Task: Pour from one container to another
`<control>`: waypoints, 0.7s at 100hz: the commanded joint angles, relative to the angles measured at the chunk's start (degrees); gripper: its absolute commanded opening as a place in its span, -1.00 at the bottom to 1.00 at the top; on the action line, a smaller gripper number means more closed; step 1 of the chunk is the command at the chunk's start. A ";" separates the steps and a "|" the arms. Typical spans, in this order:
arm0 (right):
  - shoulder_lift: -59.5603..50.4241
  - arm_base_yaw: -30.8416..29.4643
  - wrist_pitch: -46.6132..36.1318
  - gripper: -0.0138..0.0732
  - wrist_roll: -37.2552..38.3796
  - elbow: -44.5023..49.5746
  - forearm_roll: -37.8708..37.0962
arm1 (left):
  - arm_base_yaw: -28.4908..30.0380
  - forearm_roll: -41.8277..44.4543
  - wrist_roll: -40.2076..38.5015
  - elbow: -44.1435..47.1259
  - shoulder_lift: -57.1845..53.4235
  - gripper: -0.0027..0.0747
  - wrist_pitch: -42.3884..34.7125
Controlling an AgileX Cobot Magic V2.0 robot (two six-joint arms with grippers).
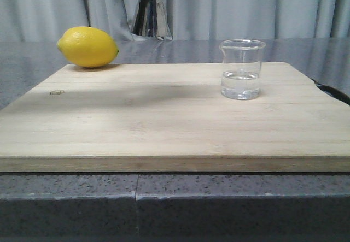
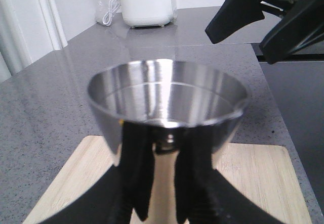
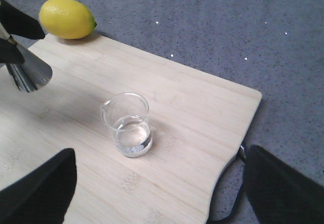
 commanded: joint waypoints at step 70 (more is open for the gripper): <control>0.45 11.73 0.25 0.71 14.32 -2.64 -17.59 | -0.68 -5.09 -0.54 -1.84 -2.44 -0.42 2.74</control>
